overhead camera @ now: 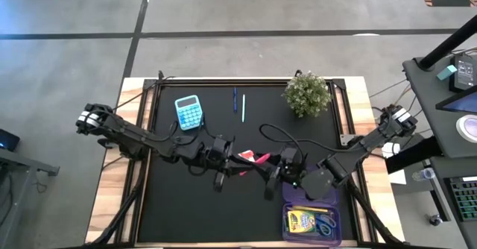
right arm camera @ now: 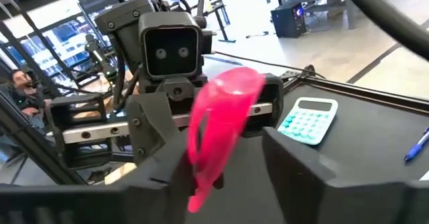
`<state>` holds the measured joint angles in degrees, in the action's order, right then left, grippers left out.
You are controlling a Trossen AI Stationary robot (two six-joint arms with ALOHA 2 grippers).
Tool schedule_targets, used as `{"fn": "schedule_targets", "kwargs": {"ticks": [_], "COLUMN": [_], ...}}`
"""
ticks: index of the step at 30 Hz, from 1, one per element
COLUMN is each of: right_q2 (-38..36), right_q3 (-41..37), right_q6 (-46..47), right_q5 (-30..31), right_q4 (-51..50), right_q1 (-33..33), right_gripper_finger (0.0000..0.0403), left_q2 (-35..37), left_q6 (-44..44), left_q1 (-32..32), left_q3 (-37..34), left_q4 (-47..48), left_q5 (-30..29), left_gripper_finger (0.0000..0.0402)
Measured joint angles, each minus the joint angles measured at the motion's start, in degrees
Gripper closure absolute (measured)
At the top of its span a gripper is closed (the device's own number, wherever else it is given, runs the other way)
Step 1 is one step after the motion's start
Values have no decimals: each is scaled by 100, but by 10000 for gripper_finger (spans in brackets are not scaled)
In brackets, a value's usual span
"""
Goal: Pack school essentials
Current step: Put the pink pen into the purple supply box
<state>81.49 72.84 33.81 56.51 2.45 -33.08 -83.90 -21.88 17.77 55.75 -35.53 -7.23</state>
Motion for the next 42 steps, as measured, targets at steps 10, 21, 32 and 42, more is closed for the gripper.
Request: {"fn": "schedule_targets", "kwargs": {"ticks": [10, 21, 32, 42], "right_q2": [-35, -275, -813, -307], "right_q3": [0, 4, 5, 0], "right_q6": [259, 314, 4158, 6416], "right_q5": [-212, -216, -2003, -6615], "right_q4": [-3, -194, -4093, -5792], "right_q1": [13, 17, 9, -384], "right_gripper_finger": [366, 366, 366, 366], "left_q2": [0, 22, 162, 166], "left_q6": [12, -6, -473, -781], "left_q1": [-19, -4, -15, -15], "left_q3": [-7, -7, -11, -103], "left_q4": [14, 413, 2100, 2762], "left_q5": [-82, 16, -25, -39], "left_gripper_finger": [386, 296, 217, 217]}}
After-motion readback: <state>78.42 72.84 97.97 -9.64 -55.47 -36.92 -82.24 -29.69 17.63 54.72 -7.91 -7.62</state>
